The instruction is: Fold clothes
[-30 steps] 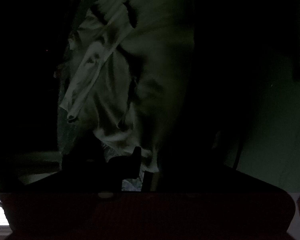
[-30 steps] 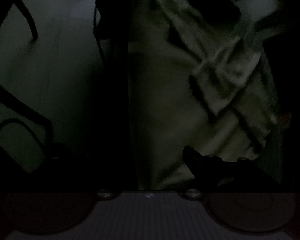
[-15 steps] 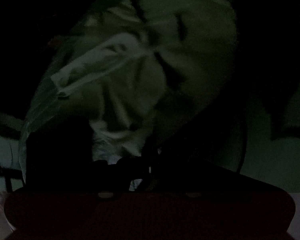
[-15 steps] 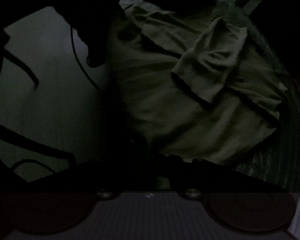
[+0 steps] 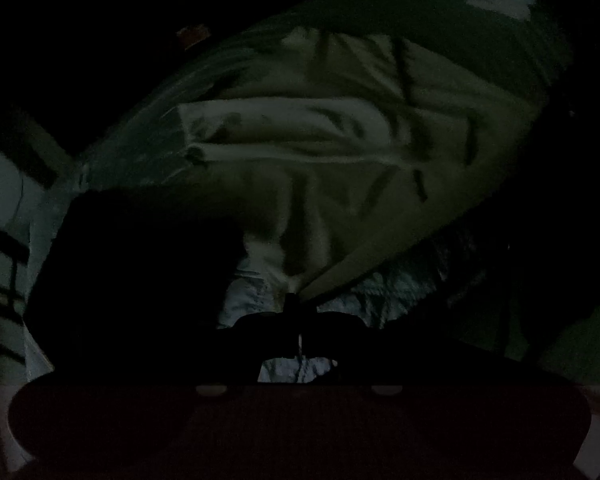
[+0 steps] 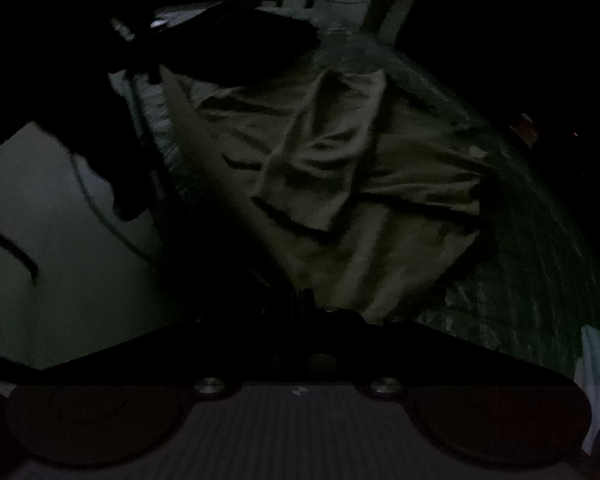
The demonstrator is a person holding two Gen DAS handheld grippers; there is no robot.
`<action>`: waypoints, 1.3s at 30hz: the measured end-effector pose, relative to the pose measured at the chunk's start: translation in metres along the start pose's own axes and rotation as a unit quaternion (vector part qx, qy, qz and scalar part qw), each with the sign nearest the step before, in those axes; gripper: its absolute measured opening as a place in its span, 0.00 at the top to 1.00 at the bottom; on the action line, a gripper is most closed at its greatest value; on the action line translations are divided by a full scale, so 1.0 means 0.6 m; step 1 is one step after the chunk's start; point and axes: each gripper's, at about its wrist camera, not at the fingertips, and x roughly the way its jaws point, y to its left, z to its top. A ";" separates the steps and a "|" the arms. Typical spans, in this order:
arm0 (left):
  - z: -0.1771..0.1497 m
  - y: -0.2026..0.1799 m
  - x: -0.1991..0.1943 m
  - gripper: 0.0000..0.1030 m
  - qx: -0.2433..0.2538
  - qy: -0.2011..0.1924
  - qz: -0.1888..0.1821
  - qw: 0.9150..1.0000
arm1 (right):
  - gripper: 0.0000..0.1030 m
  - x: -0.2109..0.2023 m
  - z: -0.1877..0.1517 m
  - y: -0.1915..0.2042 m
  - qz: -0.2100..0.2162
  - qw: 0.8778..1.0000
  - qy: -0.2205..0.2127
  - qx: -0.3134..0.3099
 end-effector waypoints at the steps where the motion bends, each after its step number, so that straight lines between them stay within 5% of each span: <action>1: 0.005 0.009 0.002 0.99 -0.013 0.000 -0.006 1.000 | 0.98 0.001 0.003 -0.005 -0.003 1.000 -0.001 0.005; 10: 0.096 0.121 0.066 0.99 -0.115 -0.006 -0.032 0.993 | 0.98 0.042 0.081 -0.119 -0.029 0.999 -0.017 0.022; 19: 0.185 0.208 0.208 0.97 -0.175 0.031 -0.049 0.983 | 0.98 0.177 0.139 -0.244 -0.030 0.998 0.014 0.054; 28: 0.208 0.225 0.285 0.84 -0.218 0.055 0.006 0.974 | 0.99 0.264 0.108 -0.277 -0.100 0.989 0.047 0.096; 29: 0.209 0.228 0.280 0.83 -0.223 0.054 0.016 0.973 | 0.95 0.266 0.105 -0.279 -0.123 0.987 0.047 0.094; 30: 0.209 0.227 0.273 0.77 -0.227 0.050 0.032 0.972 | 0.73 0.266 0.102 -0.280 -0.148 0.983 0.046 0.095; 31: 0.208 0.227 0.266 0.76 -0.230 0.046 0.047 0.971 | 0.66 0.260 0.099 -0.283 -0.166 0.980 0.039 0.104; 34: 0.215 0.201 0.245 0.78 -0.195 0.026 0.080 0.977 | 0.62 0.211 0.082 -0.291 -0.204 0.963 -0.016 0.176; 36: 0.226 0.161 0.227 0.78 -0.129 -0.002 0.099 0.987 | 0.58 0.175 0.060 -0.285 -0.211 0.944 -0.054 0.246; 39: 0.236 0.103 0.206 0.77 -0.062 -0.038 0.075 0.994 | 0.58 0.162 0.032 -0.243 -0.190 0.939 -0.061 0.281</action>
